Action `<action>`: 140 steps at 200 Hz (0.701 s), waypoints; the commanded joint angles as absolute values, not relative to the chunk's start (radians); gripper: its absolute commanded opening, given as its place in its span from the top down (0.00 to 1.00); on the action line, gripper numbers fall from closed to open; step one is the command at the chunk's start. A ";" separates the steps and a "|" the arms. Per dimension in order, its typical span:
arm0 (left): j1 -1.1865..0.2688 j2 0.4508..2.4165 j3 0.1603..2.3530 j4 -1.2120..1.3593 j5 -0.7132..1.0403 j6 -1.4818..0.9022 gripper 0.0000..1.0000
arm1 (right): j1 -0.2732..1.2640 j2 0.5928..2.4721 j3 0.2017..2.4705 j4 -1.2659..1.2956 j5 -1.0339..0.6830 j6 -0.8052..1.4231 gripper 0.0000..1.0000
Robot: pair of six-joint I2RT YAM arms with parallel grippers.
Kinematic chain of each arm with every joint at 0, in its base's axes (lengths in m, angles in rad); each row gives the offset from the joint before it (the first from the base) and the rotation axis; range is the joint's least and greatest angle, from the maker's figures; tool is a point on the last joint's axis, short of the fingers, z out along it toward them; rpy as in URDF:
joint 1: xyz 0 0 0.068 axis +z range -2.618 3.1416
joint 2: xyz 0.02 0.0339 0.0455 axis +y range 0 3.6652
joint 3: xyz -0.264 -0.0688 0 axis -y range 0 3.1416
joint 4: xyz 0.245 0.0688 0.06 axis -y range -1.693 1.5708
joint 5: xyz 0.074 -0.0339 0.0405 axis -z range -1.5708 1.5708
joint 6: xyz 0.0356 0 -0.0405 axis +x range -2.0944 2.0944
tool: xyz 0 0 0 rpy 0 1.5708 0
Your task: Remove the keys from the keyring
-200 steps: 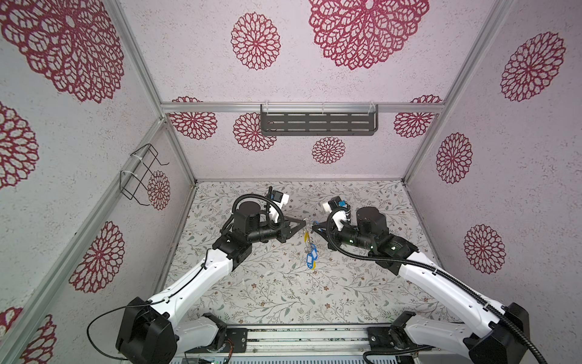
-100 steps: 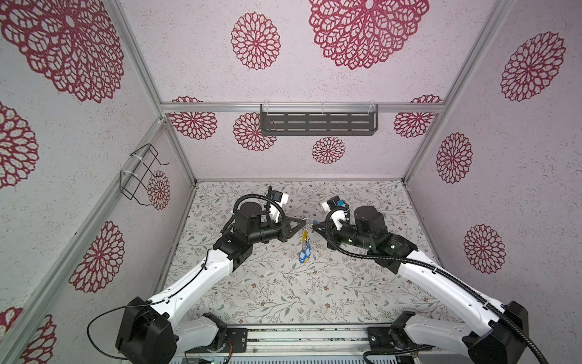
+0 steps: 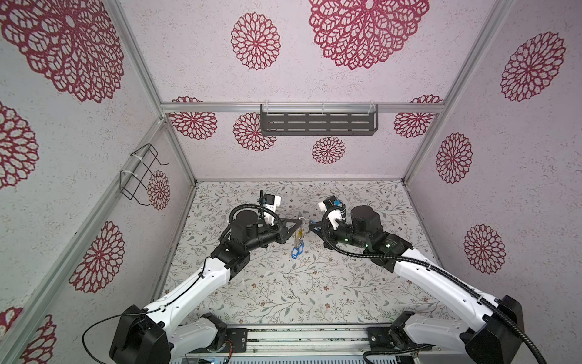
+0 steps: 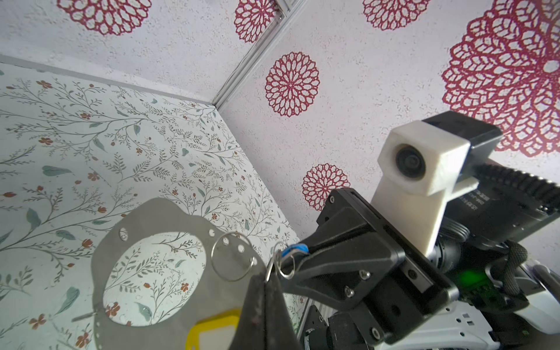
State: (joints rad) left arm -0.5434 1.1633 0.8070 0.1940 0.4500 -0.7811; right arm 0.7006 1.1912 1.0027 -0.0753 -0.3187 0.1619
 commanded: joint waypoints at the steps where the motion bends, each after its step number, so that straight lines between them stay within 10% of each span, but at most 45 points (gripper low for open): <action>1: -0.478 1.141 0.798 0.249 0.182 -0.831 1.00 | 0.665 1.167 0.989 -0.151 -0.197 0.200 1.00; 140: -0.622 1.160 0.869 -0.042 -0.183 -0.622 1.00 | 0.703 1.165 1.092 -0.254 -0.105 0.134 1.00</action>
